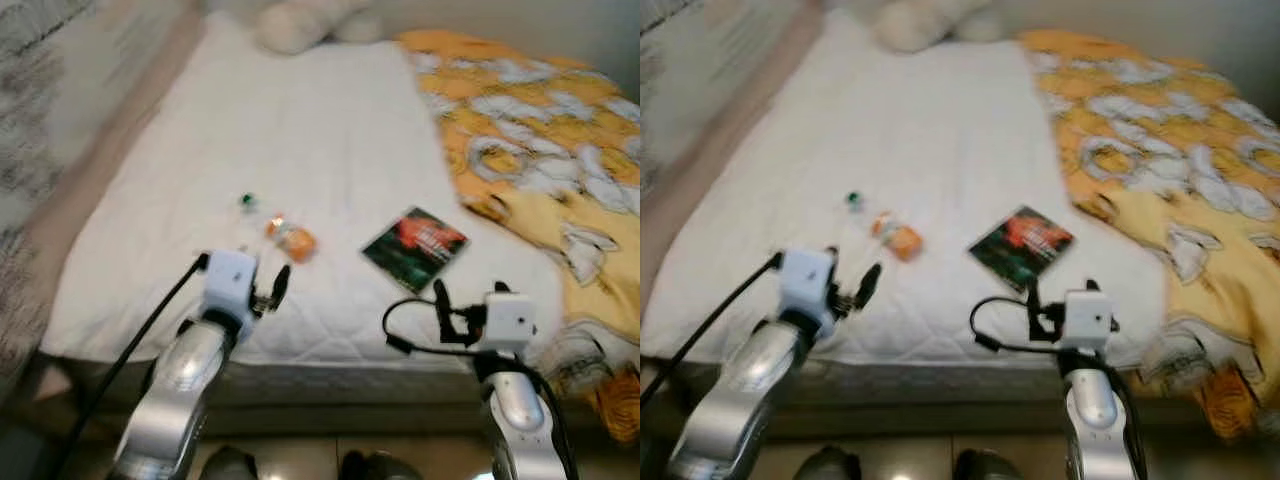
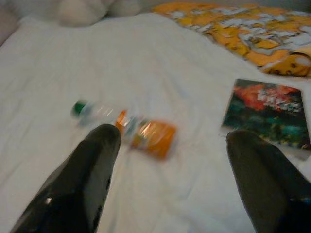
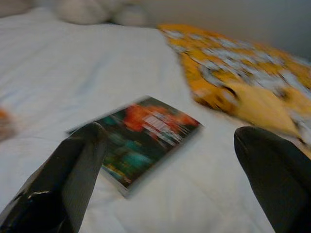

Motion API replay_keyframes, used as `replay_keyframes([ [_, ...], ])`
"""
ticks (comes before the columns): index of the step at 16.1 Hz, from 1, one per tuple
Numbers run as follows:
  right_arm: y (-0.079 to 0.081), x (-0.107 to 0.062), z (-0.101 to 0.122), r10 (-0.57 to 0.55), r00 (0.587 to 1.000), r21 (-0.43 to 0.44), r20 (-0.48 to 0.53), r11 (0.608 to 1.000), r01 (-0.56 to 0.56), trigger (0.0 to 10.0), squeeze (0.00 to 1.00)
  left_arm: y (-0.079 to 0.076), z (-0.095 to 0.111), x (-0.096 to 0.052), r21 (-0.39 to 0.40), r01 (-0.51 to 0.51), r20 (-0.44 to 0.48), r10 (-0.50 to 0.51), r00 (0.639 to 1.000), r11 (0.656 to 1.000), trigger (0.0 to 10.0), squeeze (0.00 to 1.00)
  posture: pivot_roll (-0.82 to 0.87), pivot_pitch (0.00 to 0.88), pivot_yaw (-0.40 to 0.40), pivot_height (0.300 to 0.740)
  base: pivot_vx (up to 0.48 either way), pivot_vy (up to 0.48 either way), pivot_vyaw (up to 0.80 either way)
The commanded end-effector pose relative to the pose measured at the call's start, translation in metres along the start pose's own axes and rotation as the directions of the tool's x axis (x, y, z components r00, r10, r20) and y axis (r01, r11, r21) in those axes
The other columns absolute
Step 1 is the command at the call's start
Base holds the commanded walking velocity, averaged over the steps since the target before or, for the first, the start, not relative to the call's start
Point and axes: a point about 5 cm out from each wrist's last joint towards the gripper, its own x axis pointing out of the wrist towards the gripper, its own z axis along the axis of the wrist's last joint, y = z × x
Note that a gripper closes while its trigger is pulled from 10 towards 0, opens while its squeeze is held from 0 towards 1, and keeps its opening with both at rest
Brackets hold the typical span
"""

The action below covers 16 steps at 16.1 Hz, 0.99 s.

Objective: Clean up the room

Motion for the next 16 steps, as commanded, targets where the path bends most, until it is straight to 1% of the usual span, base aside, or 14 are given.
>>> replay_keyframes([
  [1, 0.001, 0.008, 0.001, -0.003, 1.000, 0.016, -0.021, 1.000, 0.003, 10.0, 0.00, -0.005, 0.001, 0.006, 0.004, 0.012, 0.022, -0.012, 1.000, 1.000, 10.0, 1.00, 0.13, 0.000, -0.025, 0.690, 0.000, 0.000, -0.49],
  [2, 0.006, 0.015, 0.005, 0.011, 1.000, 0.021, -0.013, 1.000, -0.011, 10.0, 0.00, -0.002, 0.002, 0.016, 0.003, -0.021, 0.029, 0.021, 0.999, 1.000, 10.0, 1.00, 0.12, 0.000, -0.018, 0.690, 0.000, 0.000, 0.00],
  [4, 0.012, 0.025, 0.013, 0.025, 1.000, 0.020, 0.018, 0.999, -0.025, 10.0, 0.00, 0.004, 0.004, 0.030, 0.024, -0.057, 0.054, 0.055, 0.997, 0.998, 10.0, 1.00, 0.11, 0.000, -0.003, 0.690, 0.000, 0.000, 0.00],
  [6, 0.022, 0.027, 0.015, 0.064, 0.998, -0.002, 0.029, 0.998, -0.064, 10.0, 0.00, 0.002, 0.000, 0.038, -0.038, -0.046, 0.030, 0.047, 0.998, 0.998, 10.0, 1.00, 0.10, 0.000, 0.004, 0.690, 0.000, 0.000, 0.00],
  [7, 0.023, 0.028, 0.015, 0.069, 0.997, -0.006, 0.031, 0.998, -0.069, 10.0, 0.00, 0.002, 0.000, 0.039, -0.042, -0.043, 0.033, 0.044, 0.998, 0.998, 10.0, 1.00, 0.10, 0.000, 0.004, 0.690, 0.000, 0.000, 0.00],
  [8, 0.025, 0.027, 0.015, 0.076, 0.997, -0.004, 0.028, 0.997, -0.076, 10.0, 0.00, 0.002, -0.002, 0.037, -0.074, -0.028, 0.048, 0.032, 0.998, 0.997, 10.0, 0.00, 0.10, 0.000, 0.003, 0.690, 0.000, 0.000, 0.00],
  [9, 0.024, 0.024, 0.015, 0.072, 0.997, 0.002, 0.028, 0.997, -0.072, 10.0, 0.00, 0.002, -0.005, 0.032, -0.053, -0.032, 0.056, 0.035, 0.998, 0.998, 10.0, 0.00, 0.10, 0.000, 0.001, 0.690, 0.000, 0.000, 0.00],
  [10, 0.012, 0.009, 0.022, 0.021, 0.996, 0.034, 0.082, 0.999, -0.024, 10.0, 0.00, 0.008, -0.011, 0.017, -0.062, -0.070, 0.063, 0.074, 0.995, 0.996, 10.0, 0.00, 0.11, 0.000, -0.009, 0.690, 0.000, 0.000, 0.00],
  [11, 0.009, 0.004, 0.023, 0.011, 0.995, 0.040, 0.094, 0.999, -0.015, 10.0, 0.00, 0.010, -0.012, 0.013, -0.074, -0.079, 0.068, 0.084, 0.994, 0.994, 10.0, 0.00, 0.11, 0.000, -0.009, 0.690, 0.000, 0.000, 0.00],
  [12, 0.000, -0.009, 0.020, 0.000, 0.997, 0.036, 0.077, 0.999, -0.003, 10.0, 0.00, 0.012, -0.014, 0.003, -0.086, -0.106, 0.065, 0.112, 0.992, 0.991, 10.0, 1.00, 0.10, 0.000, -0.014, 0.690, 0.000, 0.000, 0.00],
  [13, -0.006, -0.014, 0.013, -0.003, 0.999, 0.024, 0.048, 1.000, 0.002, 10.0, 0.00, 0.009, -0.013, 0.001, -0.085, -0.102, 0.068, 0.108, 0.992, 0.991, 10.0, 1.00, 0.10, 0.000, -0.015, 0.690, 0.000, 0.000, 0.00],
  [14, -0.008, -0.014, 0.011, -0.003, 0.999, 0.018, 0.038, 1.000, 0.003, 10.0, 0.00, 0.007, -0.012, 0.003, -0.088, -0.091, 0.076, 0.098, 0.992, 0.992, 10.0, 1.00, 0.10, 0.000, -0.015, 0.690, 0.000, 0.000, 0.00],
  [15, -0.006, -0.006, 0.010, -0.002, 0.999, 0.012, 0.032, 1.000, 0.002, 10.0, 0.00, 0.004, -0.004, 0.013, -0.097, -0.051, 0.110, 0.062, 0.992, 0.994, 10.0, 0.00, 0.09, 0.000, -0.015, 0.690, 0.000, 0.000, 0.00],
  [16, -0.005, -0.003, 0.011, 0.001, 0.999, 0.011, 0.032, 1.000, -0.002, 10.0, 0.00, 0.003, -0.002, 0.017, -0.097, -0.044, 0.118, 0.055, 0.992, 0.994, 10.0, 0.00, 0.09, 0.000, -0.015, 0.690, 0.420, 0.000, 0.00],
])
